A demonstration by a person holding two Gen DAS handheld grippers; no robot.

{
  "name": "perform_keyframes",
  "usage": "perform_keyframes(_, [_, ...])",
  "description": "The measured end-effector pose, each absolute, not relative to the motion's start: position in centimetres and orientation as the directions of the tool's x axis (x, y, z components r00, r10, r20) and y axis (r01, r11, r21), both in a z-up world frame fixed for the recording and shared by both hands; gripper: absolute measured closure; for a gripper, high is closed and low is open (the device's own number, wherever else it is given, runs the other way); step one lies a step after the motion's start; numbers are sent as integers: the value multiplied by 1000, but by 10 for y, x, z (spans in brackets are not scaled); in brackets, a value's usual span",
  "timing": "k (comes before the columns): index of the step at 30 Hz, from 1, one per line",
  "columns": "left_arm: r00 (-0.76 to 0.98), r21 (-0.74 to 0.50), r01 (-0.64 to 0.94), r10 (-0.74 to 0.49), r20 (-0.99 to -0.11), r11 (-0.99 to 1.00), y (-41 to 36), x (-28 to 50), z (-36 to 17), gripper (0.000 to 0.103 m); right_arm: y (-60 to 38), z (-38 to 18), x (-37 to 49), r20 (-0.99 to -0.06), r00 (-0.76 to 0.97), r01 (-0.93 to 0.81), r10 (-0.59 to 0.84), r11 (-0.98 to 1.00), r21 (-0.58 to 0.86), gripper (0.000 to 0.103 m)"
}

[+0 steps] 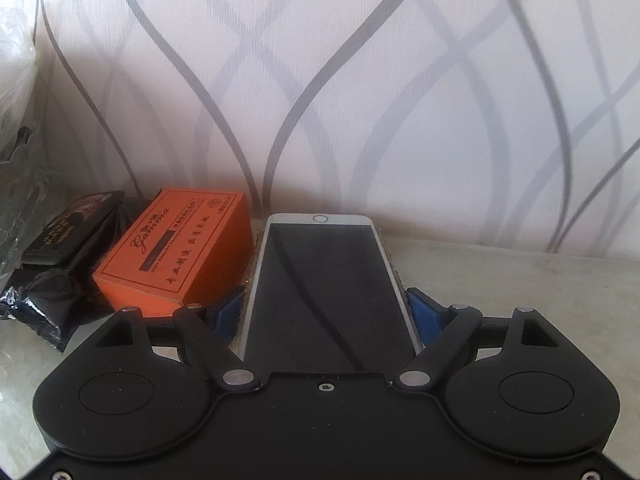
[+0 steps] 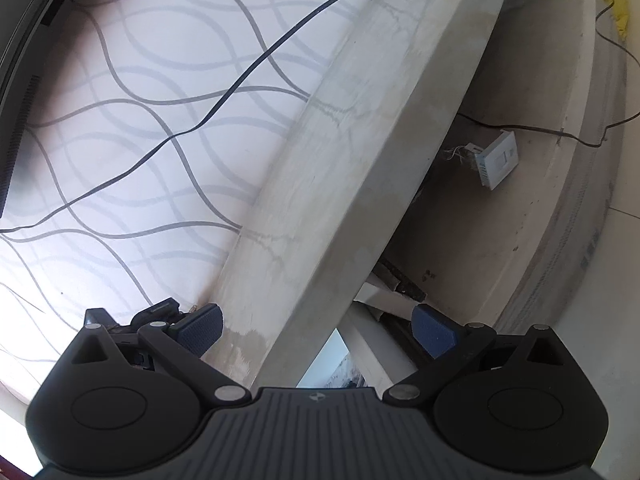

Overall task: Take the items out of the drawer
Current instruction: 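Open the left gripper to set the phone beside the orange box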

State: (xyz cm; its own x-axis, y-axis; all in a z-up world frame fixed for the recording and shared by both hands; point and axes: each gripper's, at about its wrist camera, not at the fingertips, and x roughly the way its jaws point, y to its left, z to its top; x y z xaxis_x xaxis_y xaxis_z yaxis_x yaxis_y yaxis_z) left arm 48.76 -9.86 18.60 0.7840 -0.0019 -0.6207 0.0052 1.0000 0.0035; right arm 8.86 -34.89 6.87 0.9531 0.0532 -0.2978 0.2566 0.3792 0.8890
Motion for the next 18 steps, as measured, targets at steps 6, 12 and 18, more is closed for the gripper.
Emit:
perform_keyframes(6, [795,33,6,15,-606,999,-96,493,185,21,-340,78,100,-314,943,228,111,471,852,0])
perform_keyframes(12, [848,61,56,-15,-530,997,-104,482,206,26,-324,89,114,-340,917,162,210,583,796,0])
perform_keyframes(18, [844,-3,147,-126,-522,989,-98,449,232,23,-304,99,125,-365,875,46,319,695,717,0])
